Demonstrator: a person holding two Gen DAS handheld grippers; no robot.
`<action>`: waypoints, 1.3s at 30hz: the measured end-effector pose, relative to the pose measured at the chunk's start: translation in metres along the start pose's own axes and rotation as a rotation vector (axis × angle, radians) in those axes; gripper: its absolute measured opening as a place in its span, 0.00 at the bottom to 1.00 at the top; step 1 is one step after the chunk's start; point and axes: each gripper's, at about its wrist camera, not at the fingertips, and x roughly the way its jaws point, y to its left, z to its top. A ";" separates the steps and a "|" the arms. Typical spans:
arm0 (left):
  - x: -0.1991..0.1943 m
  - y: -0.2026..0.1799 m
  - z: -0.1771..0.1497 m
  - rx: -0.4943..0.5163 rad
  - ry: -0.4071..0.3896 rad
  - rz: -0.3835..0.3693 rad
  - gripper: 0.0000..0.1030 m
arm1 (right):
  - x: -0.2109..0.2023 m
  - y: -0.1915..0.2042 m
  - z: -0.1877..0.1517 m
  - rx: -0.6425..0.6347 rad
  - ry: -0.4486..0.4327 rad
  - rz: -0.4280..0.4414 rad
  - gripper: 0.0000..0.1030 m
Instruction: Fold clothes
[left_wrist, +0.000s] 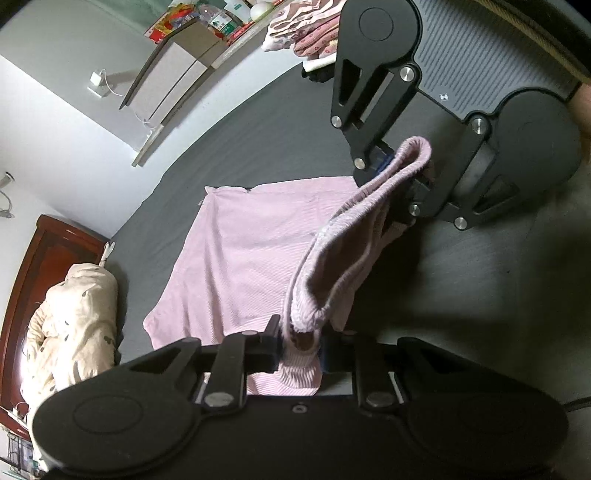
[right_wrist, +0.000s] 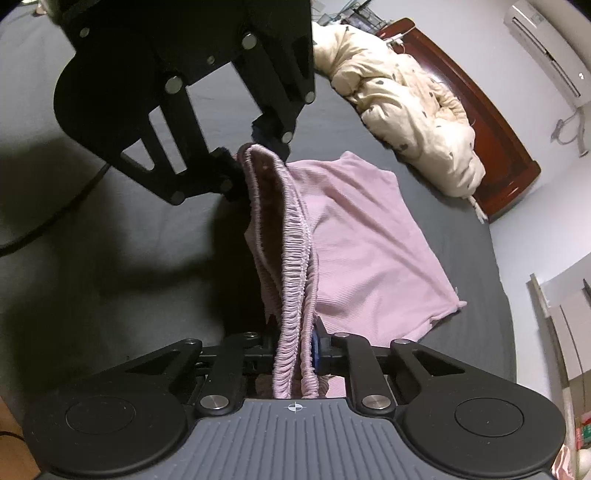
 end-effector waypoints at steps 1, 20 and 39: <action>0.000 -0.001 0.000 -0.001 0.001 -0.004 0.18 | -0.002 0.000 0.000 0.003 0.000 0.006 0.15; -0.054 -0.062 -0.028 0.067 0.007 -0.073 0.18 | -0.058 0.050 0.005 -0.136 -0.001 0.189 0.15; -0.094 -0.074 -0.031 -0.091 0.004 -0.073 0.45 | -0.093 0.056 -0.005 -0.070 -0.037 0.162 0.19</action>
